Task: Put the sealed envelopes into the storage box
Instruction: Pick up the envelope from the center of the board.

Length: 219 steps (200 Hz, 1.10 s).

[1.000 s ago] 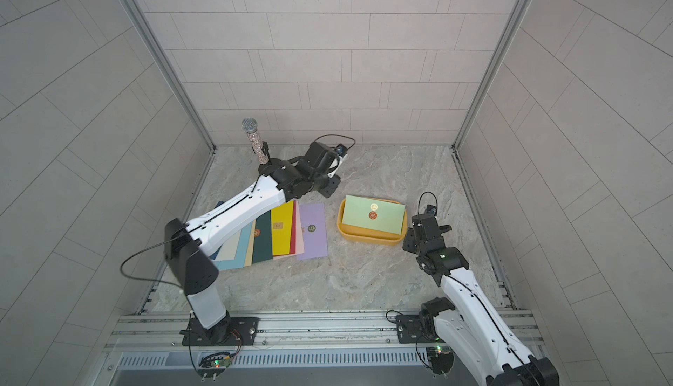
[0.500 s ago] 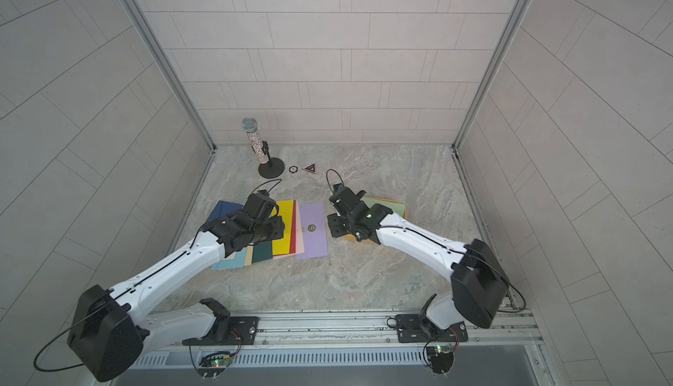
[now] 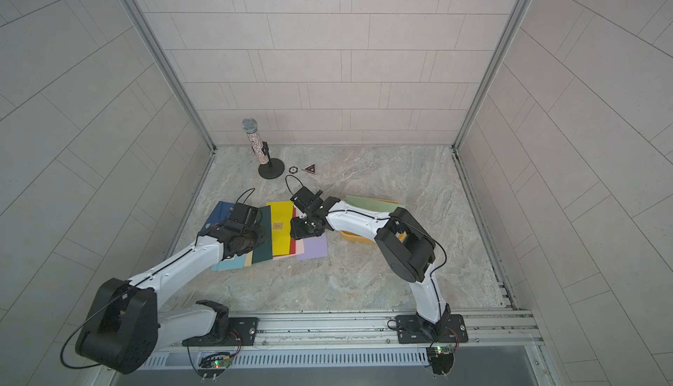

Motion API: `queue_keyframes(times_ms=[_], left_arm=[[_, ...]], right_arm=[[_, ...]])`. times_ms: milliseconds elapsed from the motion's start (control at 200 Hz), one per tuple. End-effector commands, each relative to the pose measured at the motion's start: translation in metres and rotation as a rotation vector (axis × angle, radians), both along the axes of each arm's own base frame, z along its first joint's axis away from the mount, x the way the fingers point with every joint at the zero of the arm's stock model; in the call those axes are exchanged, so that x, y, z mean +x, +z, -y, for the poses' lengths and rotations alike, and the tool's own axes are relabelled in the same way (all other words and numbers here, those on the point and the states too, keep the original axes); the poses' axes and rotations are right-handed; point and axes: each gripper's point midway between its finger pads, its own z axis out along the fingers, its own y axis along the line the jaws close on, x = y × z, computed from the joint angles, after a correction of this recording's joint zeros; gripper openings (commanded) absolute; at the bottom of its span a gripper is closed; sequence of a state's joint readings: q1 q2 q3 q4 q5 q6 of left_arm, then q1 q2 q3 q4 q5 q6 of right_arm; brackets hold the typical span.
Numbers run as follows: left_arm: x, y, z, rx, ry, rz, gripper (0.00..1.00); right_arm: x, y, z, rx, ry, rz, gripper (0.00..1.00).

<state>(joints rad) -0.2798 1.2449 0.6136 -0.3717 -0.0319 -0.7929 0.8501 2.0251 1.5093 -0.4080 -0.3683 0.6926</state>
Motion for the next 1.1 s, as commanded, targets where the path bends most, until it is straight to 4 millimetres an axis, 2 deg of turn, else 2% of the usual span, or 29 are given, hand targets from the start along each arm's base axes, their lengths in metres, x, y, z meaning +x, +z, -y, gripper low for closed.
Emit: queue_keyframes(times_ms=[0, 120, 300, 445, 670, 810, 946, 1091], left_arm=[[0.013, -0.003, 0.001, -0.014, 0.008, 0.008, 0.29], [0.021, -0.014, 0.003, -0.031, -0.005, -0.02, 0.21], [0.022, -0.022, -0.001, -0.003, -0.003, -0.044, 0.2], [0.017, -0.028, -0.006, 0.018, 0.003, -0.062, 0.19], [0.008, -0.038, -0.009, 0.033, 0.001, -0.099, 0.19], [0.001, -0.048, -0.009, 0.026, 0.003, -0.116, 0.19], [-0.005, -0.058, -0.006, 0.001, 0.002, -0.136, 0.19], [-0.008, -0.065, -0.004, -0.015, 0.001, -0.152, 0.19]], right_arm=[[-0.001, 0.002, -0.017, 0.05, -0.006, -0.049, 0.47], [0.004, -0.008, -0.026, 0.058, -0.003, -0.076, 0.46], [0.009, -0.023, -0.033, 0.056, -0.01, -0.111, 0.45], [0.012, -0.034, -0.032, 0.037, -0.024, -0.123, 0.44], [0.018, -0.054, -0.015, -0.012, -0.085, -0.14, 0.46], [0.014, -0.062, -0.021, 0.016, -0.089, -0.186, 0.46], [0.014, -0.071, -0.015, -0.001, -0.139, -0.204, 0.46], [0.017, -0.07, -0.018, 0.035, -0.18, -0.222, 0.46]])
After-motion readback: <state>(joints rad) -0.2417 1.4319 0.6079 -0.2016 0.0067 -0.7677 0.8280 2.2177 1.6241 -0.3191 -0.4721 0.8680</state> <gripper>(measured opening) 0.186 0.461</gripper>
